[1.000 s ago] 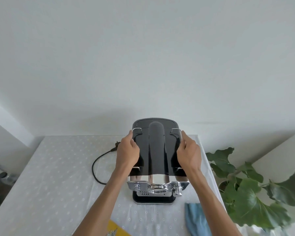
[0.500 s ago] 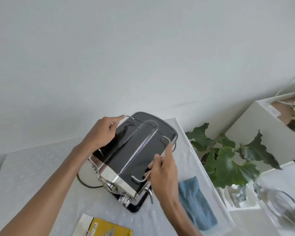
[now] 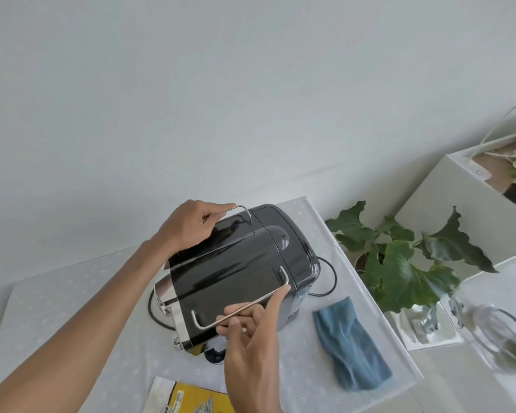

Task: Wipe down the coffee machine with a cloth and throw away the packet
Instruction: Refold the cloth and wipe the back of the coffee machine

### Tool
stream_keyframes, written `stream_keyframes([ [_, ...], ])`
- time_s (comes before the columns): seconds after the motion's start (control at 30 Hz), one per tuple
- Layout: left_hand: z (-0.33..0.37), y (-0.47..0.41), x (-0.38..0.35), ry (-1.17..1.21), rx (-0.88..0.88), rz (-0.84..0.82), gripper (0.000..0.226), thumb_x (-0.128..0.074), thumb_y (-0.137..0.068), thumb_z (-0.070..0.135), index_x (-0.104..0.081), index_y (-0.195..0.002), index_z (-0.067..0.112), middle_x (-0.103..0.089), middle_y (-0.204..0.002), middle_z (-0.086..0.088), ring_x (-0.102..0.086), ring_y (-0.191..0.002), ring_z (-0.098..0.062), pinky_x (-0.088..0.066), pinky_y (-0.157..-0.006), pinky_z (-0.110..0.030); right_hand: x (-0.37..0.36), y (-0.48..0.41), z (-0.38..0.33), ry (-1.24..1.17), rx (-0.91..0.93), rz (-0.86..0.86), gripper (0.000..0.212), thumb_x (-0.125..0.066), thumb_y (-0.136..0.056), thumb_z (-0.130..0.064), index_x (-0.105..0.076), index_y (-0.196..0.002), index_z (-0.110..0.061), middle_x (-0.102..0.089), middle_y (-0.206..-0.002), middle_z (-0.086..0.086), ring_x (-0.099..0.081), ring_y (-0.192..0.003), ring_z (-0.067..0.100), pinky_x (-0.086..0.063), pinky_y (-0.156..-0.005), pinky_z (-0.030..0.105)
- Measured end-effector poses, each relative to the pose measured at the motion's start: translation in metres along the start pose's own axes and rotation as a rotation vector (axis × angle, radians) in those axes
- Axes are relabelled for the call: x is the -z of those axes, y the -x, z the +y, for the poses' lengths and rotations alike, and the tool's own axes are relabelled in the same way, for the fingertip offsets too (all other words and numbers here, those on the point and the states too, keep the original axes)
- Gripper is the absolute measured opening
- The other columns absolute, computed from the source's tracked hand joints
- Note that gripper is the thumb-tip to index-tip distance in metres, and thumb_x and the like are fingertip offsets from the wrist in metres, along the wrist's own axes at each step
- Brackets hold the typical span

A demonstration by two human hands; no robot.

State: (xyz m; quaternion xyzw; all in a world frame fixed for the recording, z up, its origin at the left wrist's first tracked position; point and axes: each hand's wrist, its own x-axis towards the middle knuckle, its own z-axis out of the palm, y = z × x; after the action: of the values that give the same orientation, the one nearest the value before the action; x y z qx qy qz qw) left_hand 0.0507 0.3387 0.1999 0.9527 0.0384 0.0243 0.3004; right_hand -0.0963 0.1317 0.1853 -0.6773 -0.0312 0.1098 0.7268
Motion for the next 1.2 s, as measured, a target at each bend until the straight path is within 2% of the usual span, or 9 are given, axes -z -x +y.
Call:
stream_keyframes([
  [0.1,-0.003,0.002,-0.001,-0.019,0.01,0.016,0.04,-0.05,-0.1,0.019,-0.059,-0.122,0.051,-0.076,-0.077,0.01,-0.023,-0.042,-0.012,-0.031,-0.046,-0.025,0.0,0.001,0.005,0.035,0.004,-0.031,0.101,-0.048,-0.098,0.009,0.021,-0.15,-0.044,-0.065,-0.094,-0.015,-0.069,-0.085,0.015,-0.059,-0.078,0.027],
  [0.2,-0.005,0.007,-0.002,-0.075,0.038,0.057,0.041,-0.048,-0.1,0.02,-0.062,-0.121,0.052,-0.077,-0.102,0.009,-0.025,-0.04,-0.014,-0.04,-0.048,-0.026,0.002,0.002,0.008,0.057,0.012,-0.065,0.104,-0.049,-0.096,0.008,0.024,-0.148,-0.045,-0.065,-0.096,-0.015,-0.068,-0.087,0.015,-0.059,-0.079,0.026],
  [0.4,0.01,0.017,-0.007,-0.19,0.082,0.125,0.043,-0.043,-0.101,0.018,-0.06,-0.128,0.048,-0.073,-0.08,-0.003,-0.041,-0.045,-0.013,-0.046,-0.057,-0.031,0.019,0.004,0.012,0.129,0.035,-0.127,0.104,-0.052,-0.099,-0.004,0.032,-0.148,-0.04,-0.061,-0.101,-0.016,-0.066,-0.093,0.014,-0.057,-0.081,0.026],
  [0.53,0.029,0.037,-0.021,-0.217,0.111,0.165,0.042,-0.039,-0.103,0.018,-0.053,-0.14,0.032,-0.06,-0.1,0.002,-0.058,-0.091,-0.02,-0.042,-0.072,-0.029,0.051,0.005,0.009,0.258,0.074,-0.199,0.096,-0.054,-0.1,-0.01,0.022,-0.152,-0.037,-0.056,-0.104,-0.022,-0.064,-0.083,0.011,-0.055,-0.073,0.021],
  [0.63,0.048,0.062,-0.037,-0.207,0.164,0.184,0.046,-0.042,-0.103,0.03,-0.041,-0.149,0.022,-0.048,-0.141,-0.001,-0.047,-0.13,-0.021,-0.042,-0.102,-0.035,0.085,-0.001,0.011,0.445,0.208,-0.173,0.089,-0.057,-0.1,-0.014,0.009,-0.158,-0.028,-0.055,-0.102,-0.023,-0.061,-0.078,0.01,-0.051,-0.064,0.017],
  [0.77,0.082,0.097,-0.061,-0.208,0.284,0.18,0.06,-0.033,-0.103,0.044,-0.022,-0.156,0.019,-0.021,-0.162,-0.001,-0.01,-0.152,-0.021,-0.016,-0.124,-0.044,0.142,-0.026,0.029,0.577,0.196,-0.151,0.083,-0.055,-0.101,-0.017,0.001,-0.16,-0.03,-0.059,-0.092,-0.017,-0.06,-0.069,0.012,-0.053,-0.061,0.03],
  [0.9,0.112,0.121,-0.089,-0.157,0.333,0.243,0.062,-0.027,-0.103,0.046,-0.017,-0.157,0.018,-0.013,-0.165,-0.002,0.003,-0.153,-0.019,-0.001,-0.124,-0.039,0.207,-0.063,0.082,0.789,0.125,-0.107,0.07,-0.053,-0.101,-0.018,-0.016,-0.161,-0.021,-0.062,-0.105,-0.002,-0.059,-0.07,0.017,-0.046,-0.053,0.033],
  [1.0,0.13,0.135,-0.114,-0.202,0.312,0.338,0.06,-0.026,-0.105,0.045,-0.02,-0.156,0.016,-0.017,-0.164,-0.006,0.001,-0.154,-0.021,-0.004,-0.125,-0.041,0.256,-0.081,0.121,0.907,-0.015,-0.155,0.056,-0.05,-0.102,-0.022,-0.034,-0.155,-0.017,-0.058,-0.123,0.007,-0.063,-0.089,0.03,-0.051,-0.065,0.044],
  [1.2,0.188,0.163,-0.187,-0.172,0.158,0.453,0.055,-0.04,-0.103,0.029,-0.028,-0.154,0.015,-0.015,-0.165,-0.003,-0.003,-0.154,-0.019,-0.002,-0.124,-0.026,0.308,-0.117,0.159,1.071,-0.152,-0.25,0.032,-0.05,-0.103,-0.023,-0.055,-0.128,-0.005,-0.056,-0.121,0.017,-0.062,-0.1,0.036,-0.053,-0.08,0.043],
])
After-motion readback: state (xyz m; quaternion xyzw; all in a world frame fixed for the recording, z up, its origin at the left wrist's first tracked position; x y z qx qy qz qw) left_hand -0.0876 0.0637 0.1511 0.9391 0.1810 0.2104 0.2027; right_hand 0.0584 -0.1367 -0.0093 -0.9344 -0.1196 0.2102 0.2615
